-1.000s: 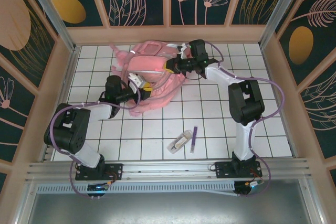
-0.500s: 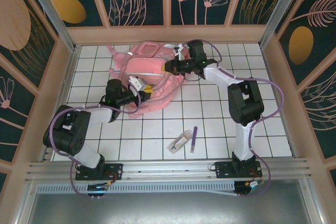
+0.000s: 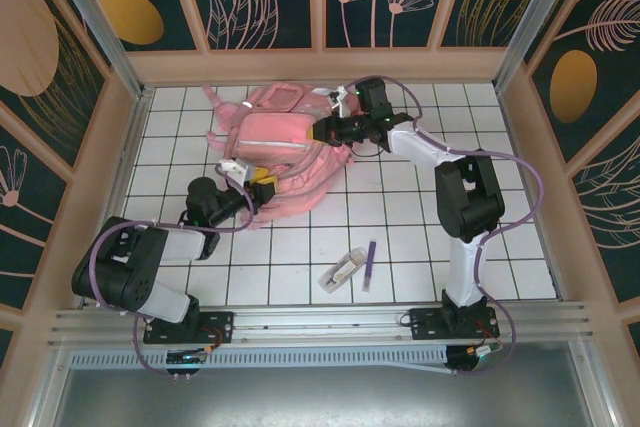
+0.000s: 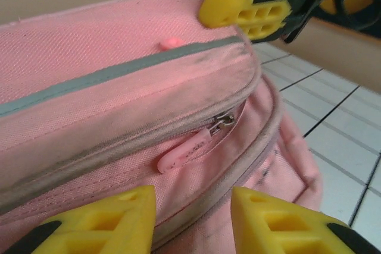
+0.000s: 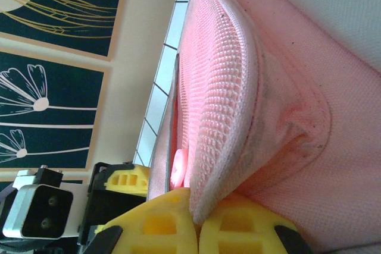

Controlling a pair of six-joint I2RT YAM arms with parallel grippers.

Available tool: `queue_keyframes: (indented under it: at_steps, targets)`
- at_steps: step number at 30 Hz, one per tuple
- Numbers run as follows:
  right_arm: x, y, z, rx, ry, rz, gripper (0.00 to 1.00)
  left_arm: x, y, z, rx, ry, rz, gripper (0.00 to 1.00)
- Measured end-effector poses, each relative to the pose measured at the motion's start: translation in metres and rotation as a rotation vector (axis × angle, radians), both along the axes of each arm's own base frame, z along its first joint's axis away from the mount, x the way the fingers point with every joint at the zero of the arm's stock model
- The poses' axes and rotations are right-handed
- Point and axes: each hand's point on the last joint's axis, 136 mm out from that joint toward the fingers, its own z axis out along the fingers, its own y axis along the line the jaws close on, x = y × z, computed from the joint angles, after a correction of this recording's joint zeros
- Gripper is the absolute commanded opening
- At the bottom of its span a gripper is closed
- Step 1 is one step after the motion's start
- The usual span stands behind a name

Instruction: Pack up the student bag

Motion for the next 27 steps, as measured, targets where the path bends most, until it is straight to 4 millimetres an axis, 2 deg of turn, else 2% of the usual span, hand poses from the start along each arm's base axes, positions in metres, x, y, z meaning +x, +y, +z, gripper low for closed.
queue_keyframes:
  at_steps: [3, 5, 10, 12, 15, 21, 22, 23, 27]
  targets:
    - [-0.002, -0.001, -0.001, -0.012, -0.003, 0.003, 0.00, -0.006, -0.002, 0.008, -0.030, 0.011, -0.025, 0.45]
    - [-0.003, -0.002, -0.002, -0.018, -0.004, 0.005, 0.00, -0.004, -0.001, 0.014, -0.032, 0.021, -0.019, 0.45]
    - [-0.002, -0.003, -0.002, -0.022, -0.011, 0.004, 0.00, 0.022, -0.002, 0.028, -0.002, 0.021, -0.003, 0.44]
    - [-0.002, -0.002, -0.002, -0.021, -0.011, 0.005, 0.00, 0.026, -0.002, 0.023, 0.016, 0.025, -0.006, 0.42]
    - [-0.003, -0.002, -0.002, -0.023, -0.014, 0.007, 0.00, 0.025, -0.004, 0.004, 0.059, 0.054, -0.024, 0.41]
    - [-0.005, 0.000, -0.002, -0.025, -0.016, 0.013, 0.00, 0.014, -0.004, -0.007, 0.098, 0.017, -0.045, 0.40]
    - [-0.006, 0.000, -0.003, -0.026, -0.015, 0.014, 0.00, 0.011, -0.004, -0.010, 0.104, 0.014, -0.048, 0.37]
    - [-0.007, 0.000, -0.004, -0.027, -0.014, 0.014, 0.00, 0.010, -0.004, -0.011, 0.110, 0.008, -0.049, 0.29]
    - [-0.007, 0.000, -0.003, -0.027, -0.021, 0.017, 0.00, 0.011, -0.006, -0.014, 0.119, 0.001, -0.049, 0.24]
